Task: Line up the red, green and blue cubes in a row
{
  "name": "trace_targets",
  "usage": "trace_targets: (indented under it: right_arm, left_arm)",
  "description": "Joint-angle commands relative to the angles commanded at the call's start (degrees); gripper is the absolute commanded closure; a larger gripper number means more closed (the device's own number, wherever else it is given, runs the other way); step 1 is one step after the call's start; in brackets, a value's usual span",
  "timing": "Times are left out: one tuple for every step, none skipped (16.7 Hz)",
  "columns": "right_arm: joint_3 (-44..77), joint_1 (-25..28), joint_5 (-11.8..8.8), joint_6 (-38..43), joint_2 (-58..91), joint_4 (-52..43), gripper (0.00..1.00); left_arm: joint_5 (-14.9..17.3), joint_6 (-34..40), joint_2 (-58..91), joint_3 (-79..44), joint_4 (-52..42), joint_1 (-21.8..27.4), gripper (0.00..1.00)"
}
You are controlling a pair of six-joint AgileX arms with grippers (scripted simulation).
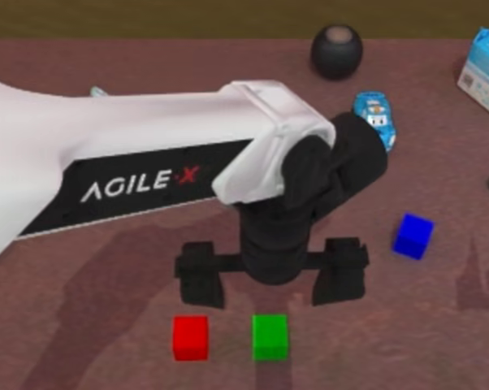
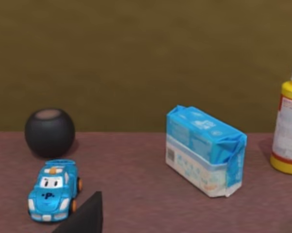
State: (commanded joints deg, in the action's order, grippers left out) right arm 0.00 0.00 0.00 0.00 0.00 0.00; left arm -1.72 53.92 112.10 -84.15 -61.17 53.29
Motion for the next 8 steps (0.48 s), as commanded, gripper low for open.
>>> trace_targets:
  right_arm:
    - [0.5,0.1,0.0,-0.3,0.6,-0.4,0.0]
    - [1.7,0.3,0.0,-0.9,1.7,-1.1,0.0]
    - [3.4,0.7,0.0,-1.7,3.5,-2.2,0.0]
    - [5.6,1.2,0.0,-2.9,5.9,-3.7,0.0]
    - [8.2,1.8,0.0,-4.3,8.8,-5.5,0.0]
    - [11.3,2.4,0.0,-5.9,12.4,-7.5,0.0]
    - [14.6,3.2,0.0,-7.6,16.5,-9.7,0.0]
    - [18.2,4.0,0.0,-9.6,21.0,-12.2,0.0]
  left_arm:
    - [0.0,0.0,-0.5,0.5,0.3,-0.4,0.0]
    - [-0.1,-0.2,-1.7,1.5,1.0,-1.1,0.0]
    - [-0.2,-0.4,-3.4,3.1,2.1,-2.3,0.0]
    - [-0.3,-0.7,-5.8,5.2,3.5,-3.7,0.0]
    - [-0.5,-1.2,-8.7,7.7,5.2,-5.4,0.0]
    - [-0.6,-1.9,-12.3,10.6,7.2,-7.3,0.0]
    - [-0.7,-2.9,-16.4,13.9,9.3,-9.5,0.0]
    - [-0.7,-4.0,-21.0,17.4,11.6,-11.8,0.0]
